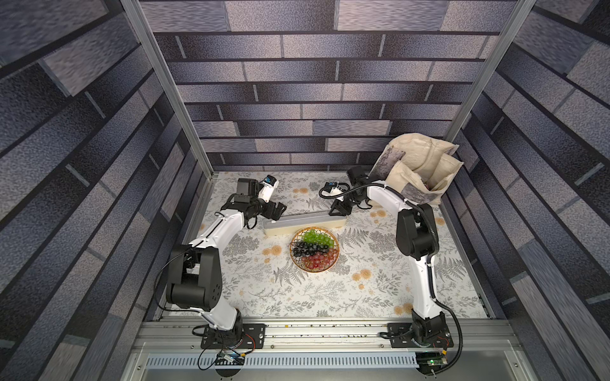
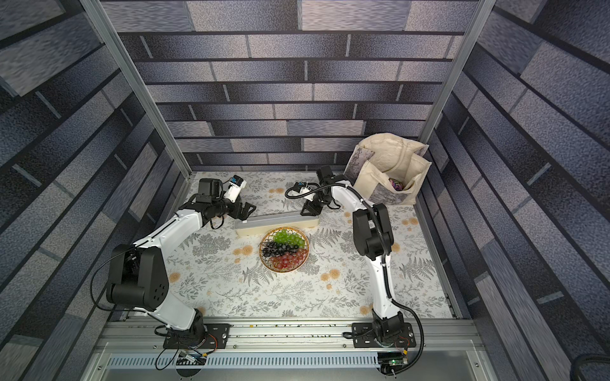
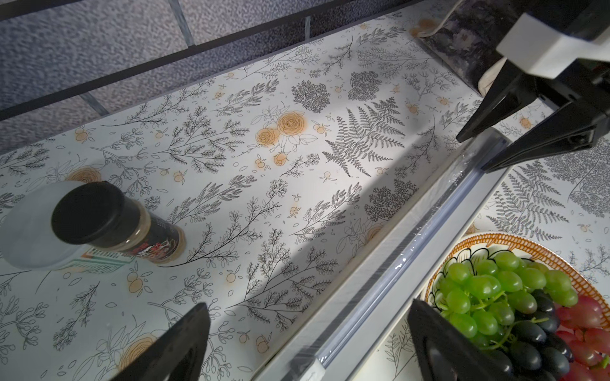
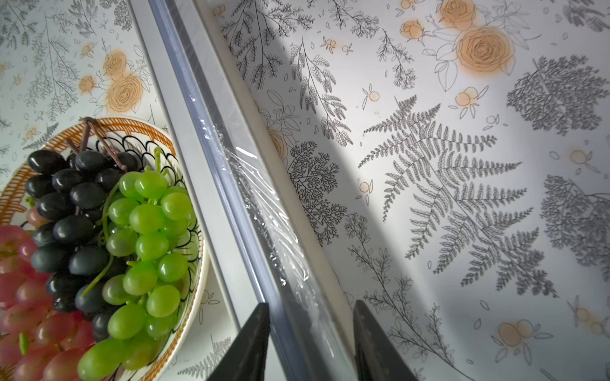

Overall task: Wrap the plate with plastic wrap
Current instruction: Pull the plastic wrap from the plastic wrap cutting box.

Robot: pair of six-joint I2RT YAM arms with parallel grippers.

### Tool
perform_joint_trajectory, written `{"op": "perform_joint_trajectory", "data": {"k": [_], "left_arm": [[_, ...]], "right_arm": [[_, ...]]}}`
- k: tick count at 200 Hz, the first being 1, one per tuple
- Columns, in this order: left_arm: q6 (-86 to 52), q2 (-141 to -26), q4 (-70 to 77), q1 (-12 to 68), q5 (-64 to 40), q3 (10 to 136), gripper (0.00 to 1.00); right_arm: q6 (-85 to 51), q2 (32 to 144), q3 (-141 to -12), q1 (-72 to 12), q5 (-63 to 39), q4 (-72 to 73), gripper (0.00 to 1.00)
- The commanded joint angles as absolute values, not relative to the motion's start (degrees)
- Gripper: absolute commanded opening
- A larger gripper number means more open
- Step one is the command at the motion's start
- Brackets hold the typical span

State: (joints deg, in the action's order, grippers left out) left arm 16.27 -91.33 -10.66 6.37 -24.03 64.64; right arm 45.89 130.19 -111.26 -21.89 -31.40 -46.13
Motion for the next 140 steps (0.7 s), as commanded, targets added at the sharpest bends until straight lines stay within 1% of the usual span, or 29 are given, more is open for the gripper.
{"op": "perform_joint_trajectory", "data": {"k": [1, 31, 88, 114, 140], "left_arm": [[15.9, -88.8, -10.2, 6.0, -24.7, 63.4, 0.96], [16.1, -88.8, -10.4, 6.0, -24.5, 63.1, 0.97], [16.5, -88.9, -10.2, 5.9, -24.3, 62.8, 0.97], [17.8, -89.4, -10.1, 6.0, -24.8, 62.7, 0.97], [20.2, -90.3, -10.2, 6.1, -26.0, 63.1, 0.97]], "right_arm": [[44.7, 132.0, -114.4, -22.5, -31.6, -47.8, 0.39], [44.0, 133.3, -115.7, -22.8, -31.3, -48.3, 0.35], [45.6, 134.6, -116.4, -23.4, -29.6, -50.4, 0.36], [47.8, 136.1, -117.9, -23.4, -28.0, -55.0, 0.35], [50.6, 136.3, -116.8, -23.5, -26.8, -59.3, 0.35]]}}
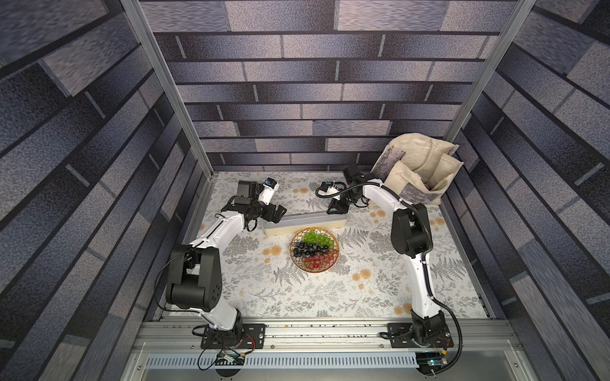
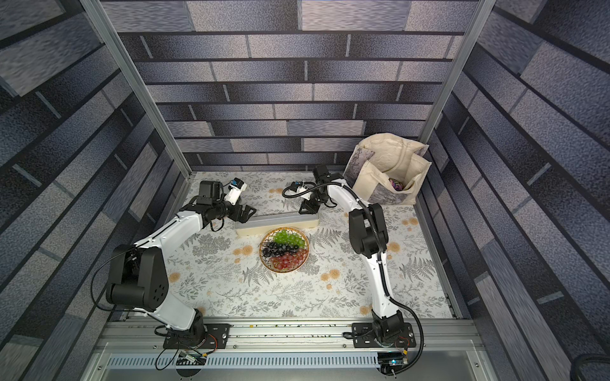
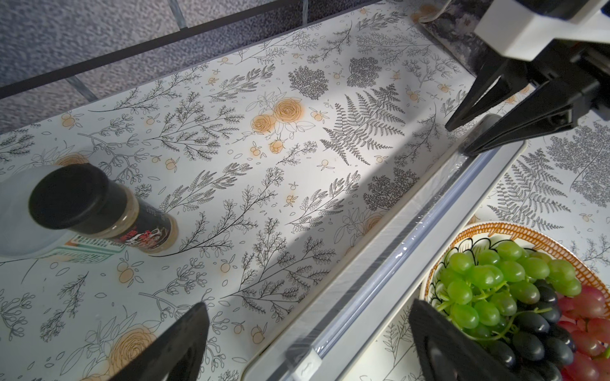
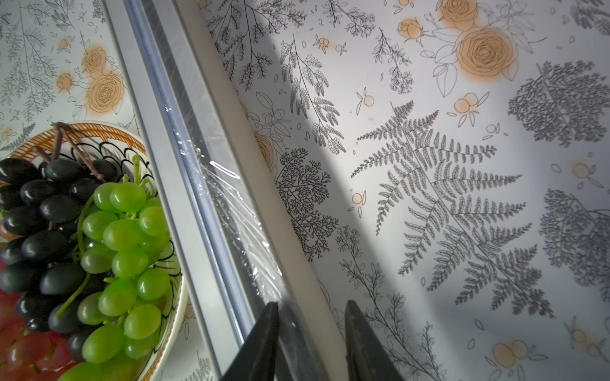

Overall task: Wrap the plate with plastic wrap
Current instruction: Pull the plastic wrap from the plastic wrap cutting box.

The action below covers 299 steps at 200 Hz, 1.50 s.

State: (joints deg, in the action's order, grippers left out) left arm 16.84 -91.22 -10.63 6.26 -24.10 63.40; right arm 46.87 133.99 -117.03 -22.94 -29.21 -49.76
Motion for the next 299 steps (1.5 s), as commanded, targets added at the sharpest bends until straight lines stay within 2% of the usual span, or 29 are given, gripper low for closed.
{"op": "perform_joint_trajectory", "data": {"k": [1, 12, 27, 36, 44, 64, 109, 206, 231, 268, 299], "left_arm": [[20.3, -90.3, -10.2, 6.0, -26.1, 63.1, 0.97], [21.7, -91.0, -10.7, 6.1, -26.8, 63.6, 0.98], [23.5, -92.3, -11.5, 6.5, -27.6, 64.8, 0.98], [24.7, -93.3, -12.3, 6.6, -28.6, 65.7, 0.98], [25.6, -94.1, -12.9, 6.7, -29.2, 66.6, 0.98], [29.3, -96.5, -15.1, 7.0, -30.6, 69.4, 0.98], [36.0, -103.1, -23.4, 8.7, -31.0, 77.8, 0.98], [40.5, -114.5, -33.7, 12.8, -41.9, 92.2, 0.95], [40.9, -118.3, -37.0, 14.4, -43.7, 97.2, 0.91], [39.9, -125.7, -44.6, 15.6, -47.1, 107.2, 0.77], [39.4, -129.0, -46.4, 16.7, -48.3, 111.1, 0.74]], "right_arm": [[50.7, 136.3, -116.8, -23.5, -26.8, -59.5, 0.35], [51.6, 136.6, -117.0, -23.3, -26.9, -61.7, 0.31], [51.9, 136.8, -117.1, -23.3, -28.1, -63.5, 0.21], [52.0, 136.9, -117.7, -23.3, -29.0, -64.5, 0.12], [51.9, 136.9, -118.6, -23.3, -29.8, -65.5, 0.0], [50.9, 135.3, -119.0, -23.3, -29.8, -63.2, 0.0], [43.3, 128.2, -112.3, -22.6, -30.3, -45.3, 0.0], [38.2, 126.9, -109.5, -21.7, -33.0, -39.5, 0.0], [38.1, 126.0, -108.0, -21.4, -33.3, -38.8, 0.0], [35.7, 123.5, -103.7, -20.7, -34.5, -33.7, 0.0], [35.2, 122.5, -102.0, -20.3, -34.6, -32.1, 0.0]]}}
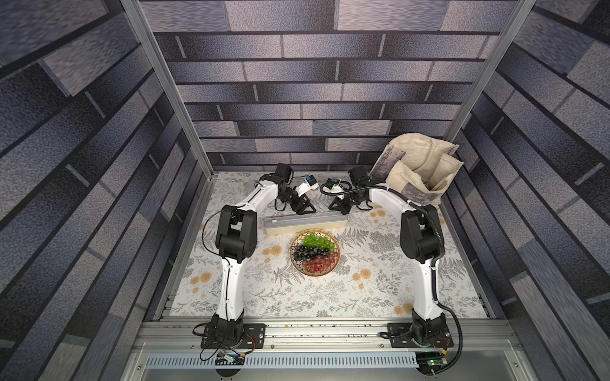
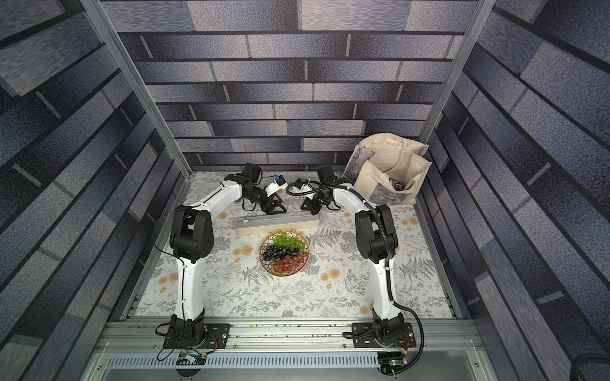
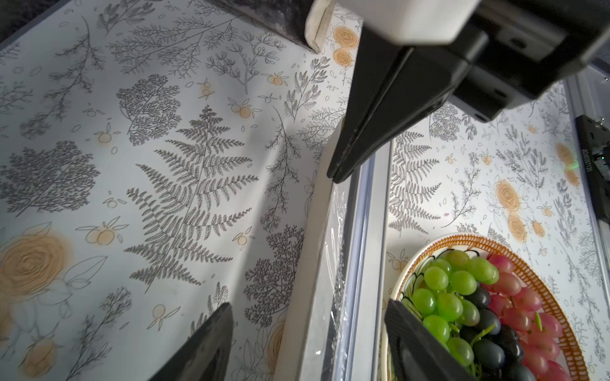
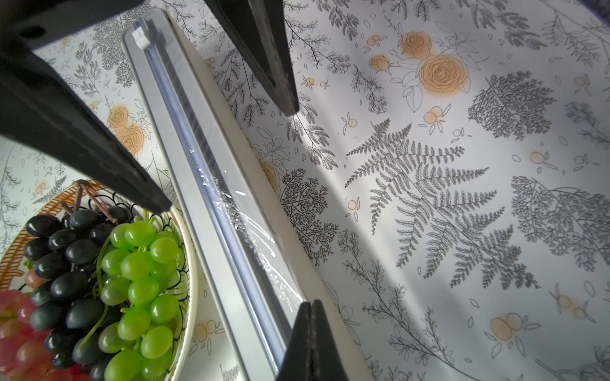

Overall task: Wrap the plate with plastic wrap
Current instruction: Pull the plastic wrap from the plastic wrap cutting box.

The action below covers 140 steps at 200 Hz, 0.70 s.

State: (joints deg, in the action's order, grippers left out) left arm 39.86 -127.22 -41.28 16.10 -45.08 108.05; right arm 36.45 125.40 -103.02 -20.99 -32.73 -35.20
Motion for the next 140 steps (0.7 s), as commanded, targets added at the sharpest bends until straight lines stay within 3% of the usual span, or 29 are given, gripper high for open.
{"op": "perform_joint_trajectory", "data": {"k": [1, 52, 140], "left_arm": [[39.4, -129.0, -46.4, 16.7, -48.4, 111.2, 0.74], [38.8, -133.2, -48.5, 18.4, -47.8, 115.8, 0.7], [37.7, -137.8, -50.6, 19.9, -47.5, 120.3, 0.45]], "right_arm": [[35.2, 122.5, -102.0, -20.3, -34.6, -32.2, 0.0], [34.6, 121.8, -100.5, -20.4, -35.0, -30.6, 0.0], [33.9, 120.9, -98.3, -20.3, -35.1, -28.8, 0.0]]}}
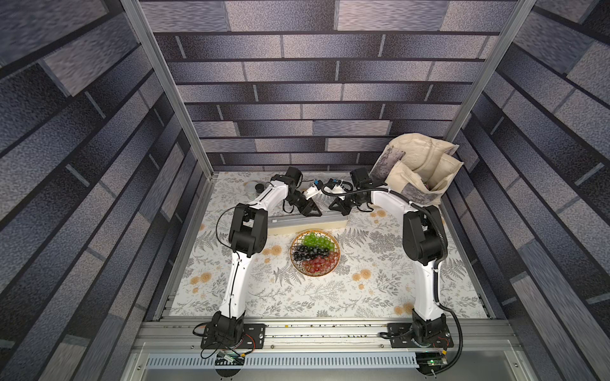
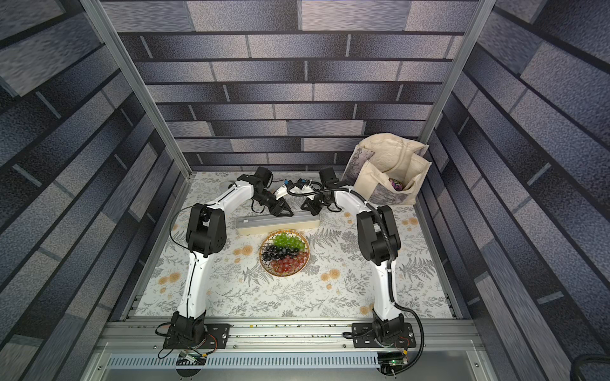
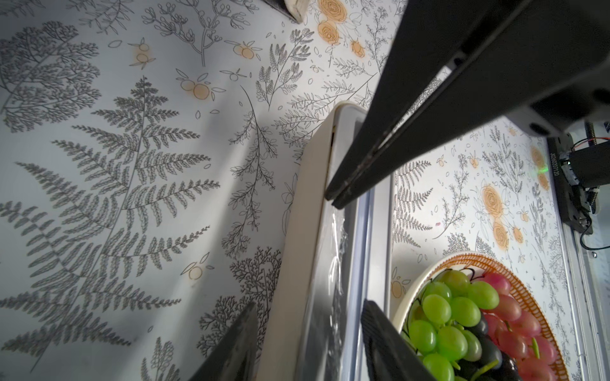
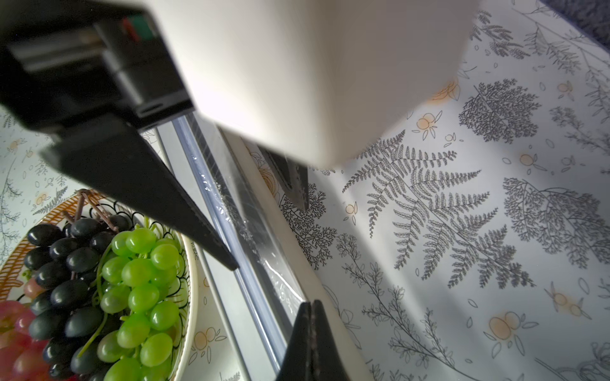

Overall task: Wrap the plate with plastic wrap
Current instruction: Pull the plastic wrap from the plastic wrap cutting box.

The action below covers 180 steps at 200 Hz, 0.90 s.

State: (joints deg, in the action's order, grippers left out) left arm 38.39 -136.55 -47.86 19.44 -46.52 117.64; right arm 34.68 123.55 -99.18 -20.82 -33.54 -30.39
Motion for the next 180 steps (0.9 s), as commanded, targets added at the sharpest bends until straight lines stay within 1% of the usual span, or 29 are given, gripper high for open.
{"op": "perform_joint_trajectory", "data": {"k": [1, 49, 64, 92, 106, 120, 135, 157, 180], "left_arm": [[37.7, -137.9, -50.6, 19.9, -47.5, 120.4, 0.45], [37.4, -139.2, -51.4, 20.1, -47.0, 121.8, 0.1], [37.4, -139.1, -51.5, 20.1, -47.2, 121.8, 0.04], [37.6, -138.6, -51.1, 20.1, -47.0, 121.9, 0.01], [37.5, -138.2, -50.8, 19.9, -47.9, 121.7, 0.0], [37.1, -137.7, -50.3, 19.5, -49.5, 121.7, 0.0], [36.1, -137.4, -49.6, 19.2, -50.7, 121.6, 0.0], [36.1, -136.9, -49.5, 19.1, -50.7, 121.5, 0.0], [36.4, -136.9, -49.7, 19.1, -50.5, 121.4, 0.0]], "right_arm": [[33.8, 120.9, -98.3, -20.4, -35.1, -28.8, 0.0], [33.7, 120.6, -97.6, -20.4, -35.4, -28.3, 0.0], [34.1, 120.4, -97.6, -20.4, -35.1, -28.6, 0.0], [34.0, 119.8, -97.6, -19.3, -35.7, -28.7, 0.0], [34.1, 119.6, -97.5, -18.8, -37.1, -29.2, 0.13], [34.6, 119.4, -96.9, -18.5, -38.7, -29.6, 0.31], [35.5, 119.5, -96.0, -18.5, -39.5, -30.1, 0.43], [35.7, 120.3, -95.4, -18.5, -40.2, -30.3, 0.51], [35.7, 121.5, -95.4, -18.5, -40.6, -30.4, 0.53]]}}
